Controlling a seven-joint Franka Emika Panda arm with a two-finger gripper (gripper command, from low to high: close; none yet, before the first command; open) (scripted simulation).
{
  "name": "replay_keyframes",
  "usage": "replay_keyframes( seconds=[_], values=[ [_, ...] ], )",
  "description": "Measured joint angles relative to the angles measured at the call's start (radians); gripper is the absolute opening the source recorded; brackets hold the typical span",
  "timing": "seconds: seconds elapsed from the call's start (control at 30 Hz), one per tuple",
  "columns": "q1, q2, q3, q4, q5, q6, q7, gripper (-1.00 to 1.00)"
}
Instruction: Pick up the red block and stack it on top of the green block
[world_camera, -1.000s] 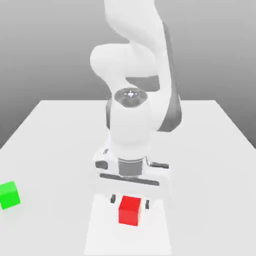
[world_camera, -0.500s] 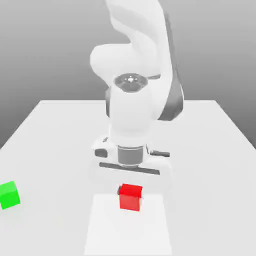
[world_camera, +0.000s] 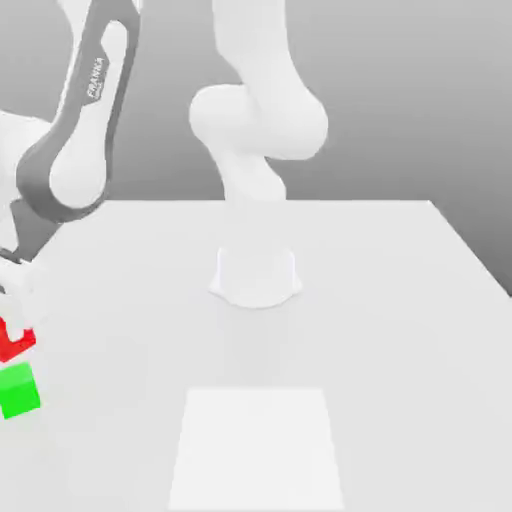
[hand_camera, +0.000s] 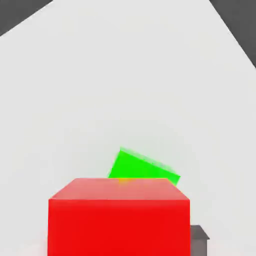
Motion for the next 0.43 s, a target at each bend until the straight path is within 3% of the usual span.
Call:
replay_keyframes(
  seconds=[0.03,0.07,0.27,0.43],
  values=[
    [-0.009,0.034,0.011,0.002,0.017,0.03,-0.013,-1.0],
    [-0.016,0.06,0.02,0.003,0.03,0.054,-0.023,1.0],
    [-0.019,0.073,0.024,0.004,0.036,0.066,-0.028,1.0],
    [-0.005,-0.054,-0.003,-0.002,-0.033,-0.05,0.022,1.0]
  ],
)
